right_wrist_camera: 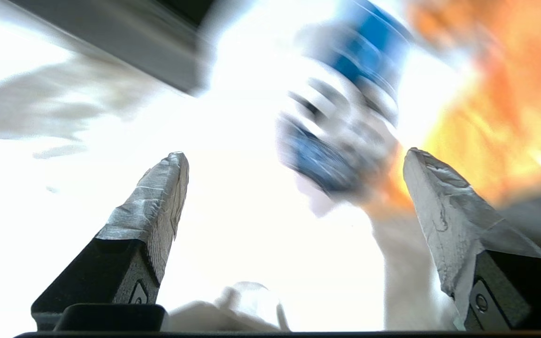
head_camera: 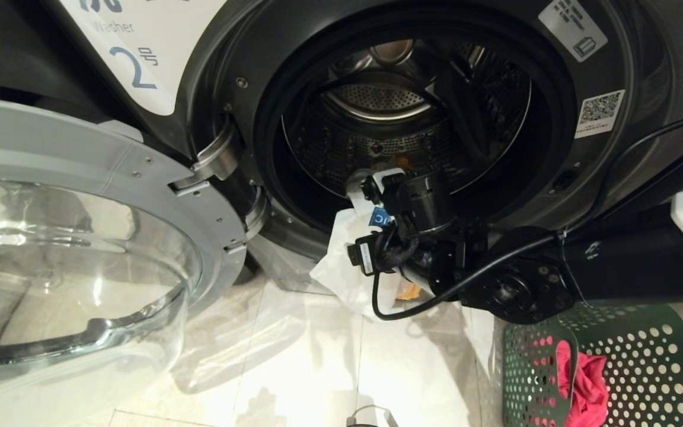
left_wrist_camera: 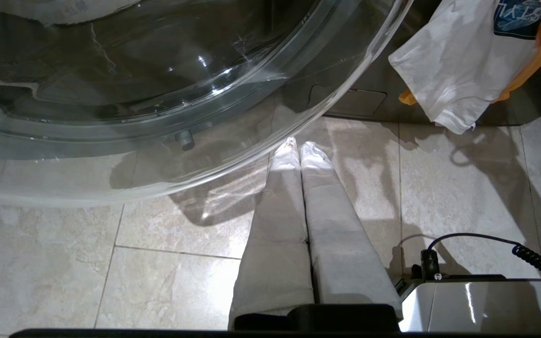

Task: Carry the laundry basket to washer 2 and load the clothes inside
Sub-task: Place the clothes into the washing machine

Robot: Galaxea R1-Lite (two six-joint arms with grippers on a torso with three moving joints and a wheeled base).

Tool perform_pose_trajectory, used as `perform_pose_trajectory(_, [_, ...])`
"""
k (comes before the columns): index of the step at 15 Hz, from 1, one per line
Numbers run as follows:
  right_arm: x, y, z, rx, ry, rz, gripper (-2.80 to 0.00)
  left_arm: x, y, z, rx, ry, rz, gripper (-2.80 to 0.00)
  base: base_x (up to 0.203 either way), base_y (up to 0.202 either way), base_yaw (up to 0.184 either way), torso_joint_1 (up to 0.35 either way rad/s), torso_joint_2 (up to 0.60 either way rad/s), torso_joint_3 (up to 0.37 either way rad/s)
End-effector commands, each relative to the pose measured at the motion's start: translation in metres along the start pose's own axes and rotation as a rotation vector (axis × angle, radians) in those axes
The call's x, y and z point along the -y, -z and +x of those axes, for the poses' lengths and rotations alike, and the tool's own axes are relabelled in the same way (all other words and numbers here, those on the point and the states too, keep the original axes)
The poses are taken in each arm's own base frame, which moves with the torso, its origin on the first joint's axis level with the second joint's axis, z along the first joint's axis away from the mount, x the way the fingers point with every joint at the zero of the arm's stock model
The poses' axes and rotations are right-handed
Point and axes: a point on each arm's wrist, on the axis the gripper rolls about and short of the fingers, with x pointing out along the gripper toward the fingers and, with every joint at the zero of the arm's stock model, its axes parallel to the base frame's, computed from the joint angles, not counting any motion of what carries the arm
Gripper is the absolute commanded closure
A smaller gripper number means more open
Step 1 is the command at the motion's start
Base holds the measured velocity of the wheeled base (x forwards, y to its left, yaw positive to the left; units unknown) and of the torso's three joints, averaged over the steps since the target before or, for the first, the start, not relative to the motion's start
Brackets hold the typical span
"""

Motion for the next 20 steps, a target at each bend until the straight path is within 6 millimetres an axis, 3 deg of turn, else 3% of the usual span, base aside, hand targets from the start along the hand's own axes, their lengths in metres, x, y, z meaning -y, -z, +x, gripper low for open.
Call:
perform_pose_trajectory(1, [0.004, 0.006, -0.014, -0.015, 0.049, 0.013, -2.8, 0.0, 0.0, 0.0, 0.001, 0.0, 0.0, 0.0, 0.0, 0.0, 0.0, 0.0, 0.0, 0.0])
perform_pose_trajectory(4, [0.011, 0.048, -0.003, -0.095, 0.172, 0.132, -2.8, 0.0, 0.0, 0.0, 0.001, 0.0, 0.0, 0.0, 0.0, 0.0, 0.0, 0.0, 0.0, 0.0])
perform_pose_trajectory(8, [0.008, 0.081, 0.024, -0.154, 0.249, 0.166, -2.8, 0.0, 0.0, 0.0, -0.001, 0.0, 0.0, 0.0, 0.0, 0.0, 0.0, 0.0, 0.0, 0.0])
perform_pose_trajectory(13, [0.0, 0.117, 0.063, -0.153, 0.226, 0.196, -2.8, 0.0, 0.0, 0.0, -0.001, 0.0, 0.0, 0.0, 0.0, 0.0, 0.0, 0.0, 0.0, 0.0])
perform_pose_trajectory(15, [0.002, 0.115, 0.077, -0.14, 0.21, 0.216, -2.8, 0.0, 0.0, 0.0, -0.001, 0.0, 0.0, 0.0, 0.0, 0.0, 0.0, 0.0, 0.0, 0.0])
perform_pose_trajectory(20, [0.039, 0.107, 0.114, -0.125, 0.205, 0.191, -2.8, 0.0, 0.0, 0.0, 0.001, 0.0, 0.0, 0.0, 0.0, 0.0, 0.0, 0.0, 0.0, 0.0])
